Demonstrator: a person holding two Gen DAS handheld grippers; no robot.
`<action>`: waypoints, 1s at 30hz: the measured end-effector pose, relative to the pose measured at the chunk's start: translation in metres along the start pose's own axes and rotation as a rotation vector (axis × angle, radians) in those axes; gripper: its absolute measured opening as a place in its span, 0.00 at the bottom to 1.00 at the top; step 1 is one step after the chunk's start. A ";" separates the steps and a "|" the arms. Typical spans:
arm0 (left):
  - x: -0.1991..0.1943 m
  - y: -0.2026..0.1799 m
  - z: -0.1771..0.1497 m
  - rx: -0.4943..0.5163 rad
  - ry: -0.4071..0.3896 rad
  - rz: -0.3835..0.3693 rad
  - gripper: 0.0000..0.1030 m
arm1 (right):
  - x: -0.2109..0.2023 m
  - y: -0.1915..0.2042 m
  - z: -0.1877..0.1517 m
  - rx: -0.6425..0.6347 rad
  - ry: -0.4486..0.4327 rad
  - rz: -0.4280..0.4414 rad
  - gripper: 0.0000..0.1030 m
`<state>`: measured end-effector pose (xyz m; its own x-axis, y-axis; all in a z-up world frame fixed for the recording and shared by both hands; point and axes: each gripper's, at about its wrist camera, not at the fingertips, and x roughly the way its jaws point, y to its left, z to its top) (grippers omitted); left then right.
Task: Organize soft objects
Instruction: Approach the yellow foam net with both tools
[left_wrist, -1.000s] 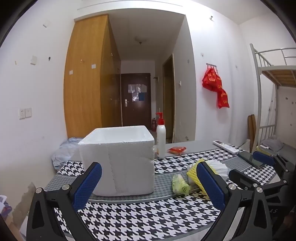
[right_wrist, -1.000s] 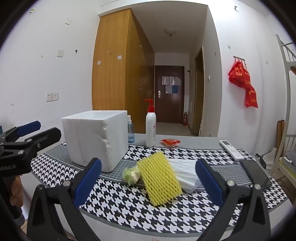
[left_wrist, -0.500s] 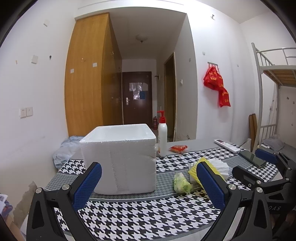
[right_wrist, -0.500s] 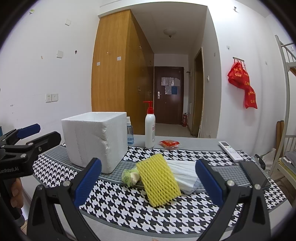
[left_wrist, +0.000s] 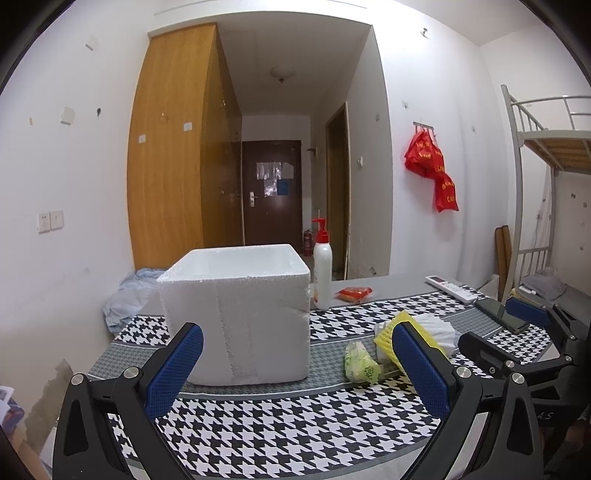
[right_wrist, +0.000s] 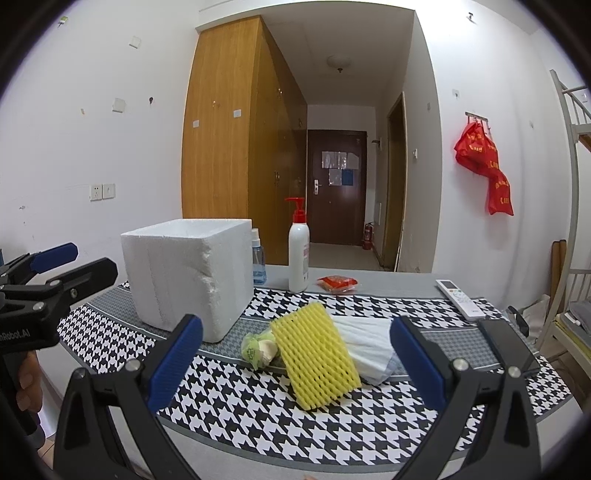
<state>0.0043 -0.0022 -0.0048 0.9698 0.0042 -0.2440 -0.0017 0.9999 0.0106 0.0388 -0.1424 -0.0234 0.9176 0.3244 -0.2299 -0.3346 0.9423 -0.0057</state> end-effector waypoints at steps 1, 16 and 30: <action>0.000 0.000 0.000 0.001 0.000 0.000 0.99 | 0.000 0.000 0.000 0.000 0.001 0.001 1.00; 0.006 -0.001 0.001 0.010 0.027 -0.003 0.99 | 0.008 -0.001 -0.002 -0.001 0.023 0.009 1.00; 0.031 -0.008 0.004 0.007 0.087 -0.033 0.99 | 0.021 -0.014 0.004 -0.010 0.059 -0.019 1.00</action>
<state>0.0351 -0.0104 -0.0084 0.9445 -0.0274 -0.3273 0.0317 0.9995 0.0080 0.0636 -0.1485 -0.0239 0.9096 0.3008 -0.2868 -0.3197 0.9473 -0.0203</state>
